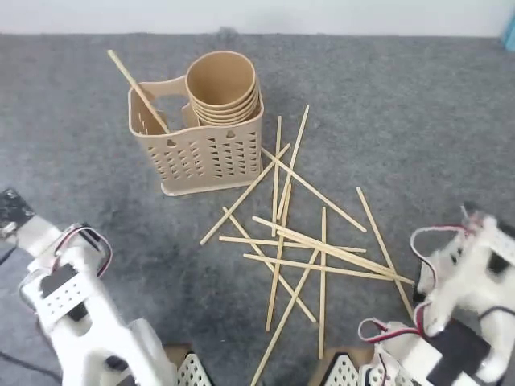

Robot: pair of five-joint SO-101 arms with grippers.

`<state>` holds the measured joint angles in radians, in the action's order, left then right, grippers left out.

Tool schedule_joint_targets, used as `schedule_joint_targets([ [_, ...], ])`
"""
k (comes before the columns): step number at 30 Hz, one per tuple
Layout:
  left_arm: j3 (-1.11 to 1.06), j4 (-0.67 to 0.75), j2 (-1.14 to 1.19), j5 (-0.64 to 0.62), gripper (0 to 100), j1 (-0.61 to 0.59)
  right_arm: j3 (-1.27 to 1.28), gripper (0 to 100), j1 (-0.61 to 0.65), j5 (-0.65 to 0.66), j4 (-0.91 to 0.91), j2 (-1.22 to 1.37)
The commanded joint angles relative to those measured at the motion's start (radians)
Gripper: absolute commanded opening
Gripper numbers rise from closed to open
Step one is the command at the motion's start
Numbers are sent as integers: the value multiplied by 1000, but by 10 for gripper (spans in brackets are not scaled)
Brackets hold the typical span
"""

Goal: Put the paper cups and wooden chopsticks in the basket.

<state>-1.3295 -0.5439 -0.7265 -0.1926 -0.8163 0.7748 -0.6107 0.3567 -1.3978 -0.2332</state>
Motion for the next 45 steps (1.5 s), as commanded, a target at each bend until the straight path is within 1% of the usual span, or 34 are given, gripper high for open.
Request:
schedule_joint_targets([
  [1, 2, 26, -21, 8, 177, 8, -244, 13, 134, 8, -153, -15],
  [3, 2, 26, -21, 9, 177, 9, -348, 13, 180, -38, -203, -15],
  [6, 2, 25, -21, 9, 177, 11, -460, 13, 252, -112, -223, -13],
  [9, 2, 25, -21, 9, 177, 11, -479, 31, 380, -127, -157, -13],
  [14, 2, 23, -21, 11, 177, 9, -477, 160, 579, -129, -31, 28],
  [16, 2, 23, -21, 11, 177, 8, -491, 181, 625, -126, 36, 70],
  [23, 2, 23, -21, 11, 177, 11, -500, 143, 638, -130, 286, 346],
  [27, 2, 23, -21, 11, 177, 12, -508, 145, 628, -123, 407, 524],
  [30, 2, 25, -21, 11, 177, 14, -588, 145, 627, -129, 331, 556],
  [34, 2, 25, -21, 11, 177, 14, -605, 142, 624, -130, 317, 593],
  [36, 2, 25, -21, 11, 177, 14, -605, 90, 625, -130, 317, 596],
  [38, 2, 25, -21, 11, 177, 14, -605, 0, 625, -130, 315, 596],
  [40, 2, 25, -21, 11, 177, 14, -598, 21, 625, -130, 314, 596],
  [41, 2, 25, -21, 11, 177, 14, -597, 4, 622, -132, 314, 596],
  [45, 2, 25, -23, 11, 177, 14, -603, 7, 605, -176, 246, 576],
])
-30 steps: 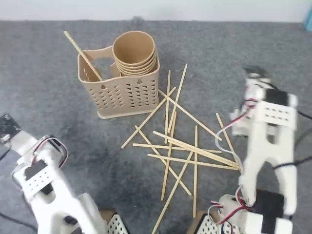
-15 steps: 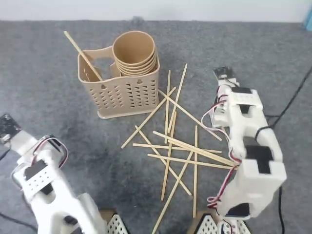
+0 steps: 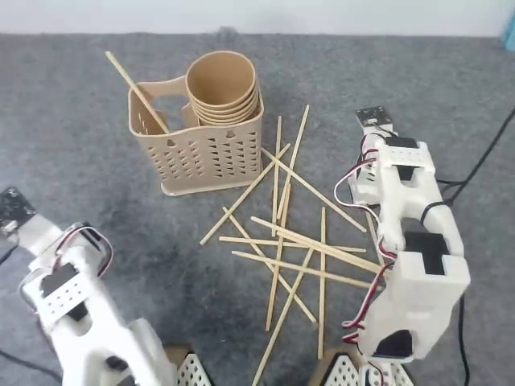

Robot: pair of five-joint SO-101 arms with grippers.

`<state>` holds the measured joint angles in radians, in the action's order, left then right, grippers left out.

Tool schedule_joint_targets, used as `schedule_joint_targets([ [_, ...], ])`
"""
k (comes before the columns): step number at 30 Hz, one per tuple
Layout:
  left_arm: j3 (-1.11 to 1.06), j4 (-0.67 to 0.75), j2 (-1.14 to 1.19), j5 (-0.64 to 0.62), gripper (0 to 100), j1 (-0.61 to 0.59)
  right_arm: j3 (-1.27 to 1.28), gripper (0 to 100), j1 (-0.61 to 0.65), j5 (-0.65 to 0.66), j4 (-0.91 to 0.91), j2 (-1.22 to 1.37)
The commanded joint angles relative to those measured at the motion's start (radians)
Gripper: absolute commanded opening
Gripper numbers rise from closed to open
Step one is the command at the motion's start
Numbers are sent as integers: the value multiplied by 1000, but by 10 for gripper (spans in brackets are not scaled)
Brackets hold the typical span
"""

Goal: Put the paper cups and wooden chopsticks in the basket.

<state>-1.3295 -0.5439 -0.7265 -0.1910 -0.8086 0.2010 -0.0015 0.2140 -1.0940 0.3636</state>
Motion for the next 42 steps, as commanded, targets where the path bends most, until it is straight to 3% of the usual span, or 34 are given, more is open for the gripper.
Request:
schedule_joint_targets([
  [1, 2, 25, -23, 9, 177, 6, -29, 7, -8, -41, -85, -51],
  [9, 4, 26, -23, 9, 177, 6, 68, 7, 96, -37, -295, -550],
  [16, 5, 26, -21, 11, 177, 28, 170, 7, 229, -35, -332, -1063],
  [19, 4, 23, -23, 91, 177, 75, 212, 7, 325, -23, -305, -1247],
  [24, 2, 20, -23, 158, 177, 118, 284, 7, 440, 0, -56, -1480],
  [30, 2, 20, -23, 158, 177, 124, 305, 7, 415, -247, 360, -1538],
  [37, 2, 20, -23, 157, 177, 120, 288, 7, 433, -554, 707, -1363],
  [42, 2, 20, -23, 157, 177, 120, 81, 7, 449, -643, 777, -1121],
])
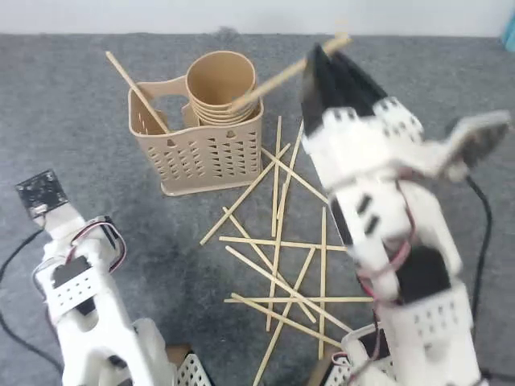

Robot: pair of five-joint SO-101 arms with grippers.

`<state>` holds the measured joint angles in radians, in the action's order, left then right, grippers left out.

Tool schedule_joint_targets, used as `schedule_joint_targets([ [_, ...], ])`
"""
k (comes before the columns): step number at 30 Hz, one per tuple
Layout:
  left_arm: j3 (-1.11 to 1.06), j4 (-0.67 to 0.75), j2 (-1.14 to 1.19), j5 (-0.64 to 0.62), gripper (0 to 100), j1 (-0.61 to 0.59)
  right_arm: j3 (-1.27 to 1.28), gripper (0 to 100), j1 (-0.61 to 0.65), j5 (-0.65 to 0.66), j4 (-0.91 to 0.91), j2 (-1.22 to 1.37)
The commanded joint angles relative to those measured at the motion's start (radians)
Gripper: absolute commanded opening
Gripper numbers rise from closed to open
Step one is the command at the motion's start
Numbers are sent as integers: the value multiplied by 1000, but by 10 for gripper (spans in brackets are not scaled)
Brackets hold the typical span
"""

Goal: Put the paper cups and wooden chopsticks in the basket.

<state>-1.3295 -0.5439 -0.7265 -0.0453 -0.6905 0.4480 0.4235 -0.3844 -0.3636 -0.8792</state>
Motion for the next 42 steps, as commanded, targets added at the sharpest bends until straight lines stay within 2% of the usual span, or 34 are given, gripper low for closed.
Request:
schedule_joint_targets([
  [1, 2, 20, -23, 12, 177, 5, -226, 7, 39, -54, 45, 177],
  [10, 2, 20, -23, 12, 177, 3, -824, 7, 157, -92, -245, 728],
  [19, 4, 20, -23, 12, 177, 2, -881, 11, 165, -89, -260, 1004],
  [22, 4, 21, -23, 12, 177, 2, -882, 45, 166, -91, -289, 1007],
  [27, 4, 21, -23, 12, 177, 3, -893, 217, 168, -92, -427, 960],
  [29, 4, 21, -23, 12, 177, 3, -893, 251, 168, -94, -461, 920],
  [37, 4, 21, -23, 12, 177, 2, -893, 254, 159, -94, -503, 670],
  [42, 4, 21, -23, 12, 177, 2, -887, 253, 145, -92, -713, 565],
])
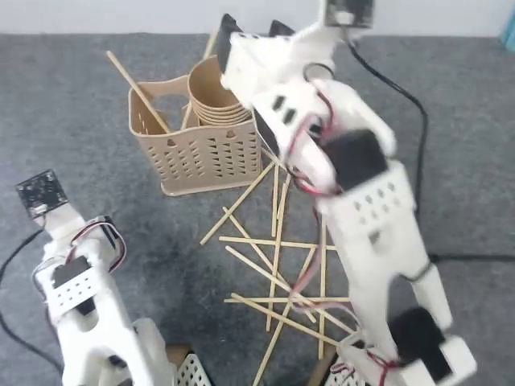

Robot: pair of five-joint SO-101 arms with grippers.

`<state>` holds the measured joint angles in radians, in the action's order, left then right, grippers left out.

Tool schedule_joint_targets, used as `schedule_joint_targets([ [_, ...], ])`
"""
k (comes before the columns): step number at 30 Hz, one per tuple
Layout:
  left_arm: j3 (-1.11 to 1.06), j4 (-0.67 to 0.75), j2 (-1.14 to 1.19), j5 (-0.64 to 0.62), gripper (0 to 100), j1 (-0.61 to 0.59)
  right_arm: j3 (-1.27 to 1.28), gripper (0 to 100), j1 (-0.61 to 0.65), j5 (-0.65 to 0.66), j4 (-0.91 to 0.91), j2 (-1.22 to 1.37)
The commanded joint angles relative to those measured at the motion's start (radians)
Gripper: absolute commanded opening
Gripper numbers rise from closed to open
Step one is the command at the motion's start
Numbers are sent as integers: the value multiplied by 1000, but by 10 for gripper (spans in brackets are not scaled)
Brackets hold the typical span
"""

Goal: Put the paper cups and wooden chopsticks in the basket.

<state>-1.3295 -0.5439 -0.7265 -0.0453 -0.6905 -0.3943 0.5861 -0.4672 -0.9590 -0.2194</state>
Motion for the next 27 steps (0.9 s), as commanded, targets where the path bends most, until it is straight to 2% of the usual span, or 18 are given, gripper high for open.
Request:
schedule_joint_targets([
  [1, 4, 21, -23, 12, 177, 2, -44, 253, -24, -9, -171, -105],
  [11, 4, 21, -23, 12, 177, 2, -35, 253, -25, -2, -710, -182],
  [15, 4, 21, -23, 12, 177, 2, 101, 253, -19, 149, -839, -225],
  [20, 4, 21, -23, 12, 177, 2, 499, 252, 2, 396, -812, -332],
  [23, 4, 21, -23, 12, 177, 2, 752, 252, 39, 543, -731, -390],
  [27, 4, 21, -23, 12, 177, -2, 962, 253, 51, 628, -558, -444],
])
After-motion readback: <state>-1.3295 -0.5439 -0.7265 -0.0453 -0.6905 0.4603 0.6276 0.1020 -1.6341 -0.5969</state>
